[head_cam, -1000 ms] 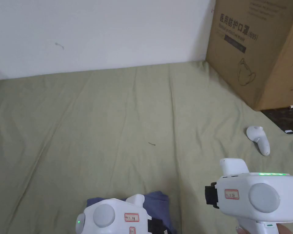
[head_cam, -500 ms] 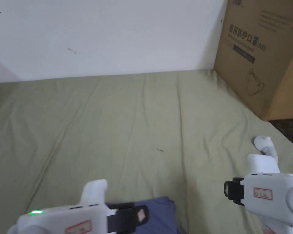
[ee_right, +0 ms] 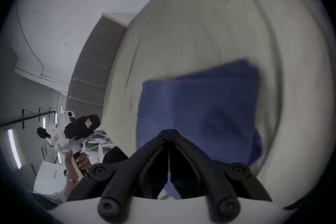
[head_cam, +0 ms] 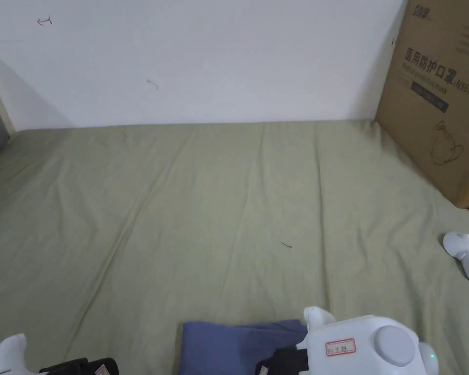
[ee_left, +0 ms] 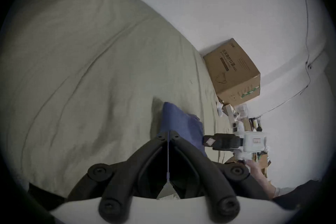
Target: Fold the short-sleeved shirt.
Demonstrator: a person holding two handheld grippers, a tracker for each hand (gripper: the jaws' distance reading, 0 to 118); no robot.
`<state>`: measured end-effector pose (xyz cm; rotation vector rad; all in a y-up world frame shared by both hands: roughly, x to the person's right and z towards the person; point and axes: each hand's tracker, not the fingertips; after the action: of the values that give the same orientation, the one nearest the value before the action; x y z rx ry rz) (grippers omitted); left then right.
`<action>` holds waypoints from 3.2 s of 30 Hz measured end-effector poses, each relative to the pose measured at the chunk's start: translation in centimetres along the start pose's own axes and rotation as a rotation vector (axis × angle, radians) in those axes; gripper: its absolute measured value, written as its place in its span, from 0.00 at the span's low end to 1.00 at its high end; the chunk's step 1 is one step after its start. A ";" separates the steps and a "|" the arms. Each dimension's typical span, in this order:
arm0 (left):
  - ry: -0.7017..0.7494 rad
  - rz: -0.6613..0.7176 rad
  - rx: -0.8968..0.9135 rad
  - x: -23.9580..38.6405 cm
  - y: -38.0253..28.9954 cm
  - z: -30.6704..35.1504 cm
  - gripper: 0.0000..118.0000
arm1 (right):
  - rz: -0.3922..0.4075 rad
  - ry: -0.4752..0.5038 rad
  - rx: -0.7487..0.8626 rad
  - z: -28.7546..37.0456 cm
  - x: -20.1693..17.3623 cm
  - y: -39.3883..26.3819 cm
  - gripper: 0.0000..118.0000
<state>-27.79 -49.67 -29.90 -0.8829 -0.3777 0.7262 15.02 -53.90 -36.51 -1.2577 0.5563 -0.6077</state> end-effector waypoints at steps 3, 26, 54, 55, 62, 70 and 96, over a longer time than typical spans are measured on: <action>-0.004 0.021 -0.063 -1.1 -0.2 -1.3 0.01 | -0.052 -0.014 -0.028 -0.8 3.5 -0.1 0.00; -0.564 0.142 -0.439 -5.5 0.2 -18.3 1.00 | -0.222 0.194 -0.016 1.7 9.3 -1.4 0.00; -0.247 -0.147 -0.236 -2.0 5.5 -8.0 0.16 | 0.014 0.000 0.081 6.3 1.8 -1.5 0.00; -0.219 -0.148 -0.224 -2.7 6.6 -6.5 0.16 | 0.020 0.009 0.086 6.4 1.1 -1.5 0.00; 0.099 -0.244 -0.203 -8.4 13.8 1.7 0.16 | 0.135 0.013 0.103 7.0 -3.6 -1.2 0.00; 0.492 -0.435 -0.297 -12.0 19.6 4.0 0.16 | 0.193 -0.053 0.089 6.6 -6.0 -1.0 0.00; 0.379 -0.463 -0.127 2.4 7.4 0.8 0.00 | 0.388 -0.302 0.214 9.7 -9.0 -1.0 0.00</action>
<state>-29.65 -44.39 -35.41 -0.9843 -0.2758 0.1029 15.06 -41.08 -32.96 -0.9808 0.4522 -0.1423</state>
